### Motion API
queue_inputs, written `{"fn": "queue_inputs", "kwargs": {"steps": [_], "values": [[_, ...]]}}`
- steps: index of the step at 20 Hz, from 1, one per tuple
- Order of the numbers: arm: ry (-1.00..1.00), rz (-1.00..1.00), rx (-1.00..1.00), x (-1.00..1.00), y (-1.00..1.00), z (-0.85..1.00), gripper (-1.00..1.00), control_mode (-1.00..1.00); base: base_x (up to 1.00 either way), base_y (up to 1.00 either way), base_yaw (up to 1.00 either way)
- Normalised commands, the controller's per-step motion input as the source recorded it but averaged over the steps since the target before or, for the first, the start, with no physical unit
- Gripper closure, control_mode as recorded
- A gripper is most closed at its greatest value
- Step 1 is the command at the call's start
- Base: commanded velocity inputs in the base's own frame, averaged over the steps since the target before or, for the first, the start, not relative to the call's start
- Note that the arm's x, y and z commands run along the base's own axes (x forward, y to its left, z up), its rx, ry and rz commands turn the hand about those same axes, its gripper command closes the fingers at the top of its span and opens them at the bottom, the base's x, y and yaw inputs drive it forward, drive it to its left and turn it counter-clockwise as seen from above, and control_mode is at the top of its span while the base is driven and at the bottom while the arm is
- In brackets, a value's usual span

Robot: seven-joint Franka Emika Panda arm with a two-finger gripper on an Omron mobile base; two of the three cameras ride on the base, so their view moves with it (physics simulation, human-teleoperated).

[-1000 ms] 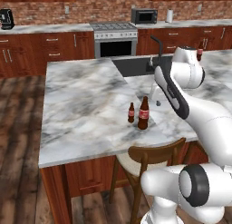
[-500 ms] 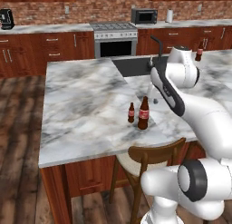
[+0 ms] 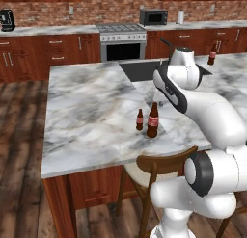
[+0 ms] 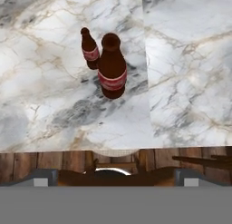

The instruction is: Place the large bottle from the dining counter next to the other large bottle outside the sink, and place the small bottle from the dining counter next to the other small bottle inside the sink.

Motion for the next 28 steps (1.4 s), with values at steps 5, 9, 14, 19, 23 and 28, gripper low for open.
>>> {"fn": "queue_inputs", "kwargs": {"steps": [5,9,14,19,23,28], "values": [[0.00,0.00,0.00,0.32,0.00,-0.23,-1.00,-1.00,0.00,0.00,0.00],[0.00,0.00,0.00,0.45,0.00,-0.17,-1.00,-1.00,0.00,0.00,0.00],[0.00,0.00,0.00,0.28,0.00,0.00,-1.00,-1.00,0.00,0.00,0.00],[0.03,0.00,0.00,0.14,0.00,0.00,-1.00,-1.00,0.00,0.00,0.00],[0.00,0.00,0.00,0.24,0.00,0.00,-1.00,-1.00,0.00,0.00,0.00],[0.00,0.00,0.00,0.30,0.01,-0.10,-1.00,-1.00,0.00,0.00,0.00]]}}
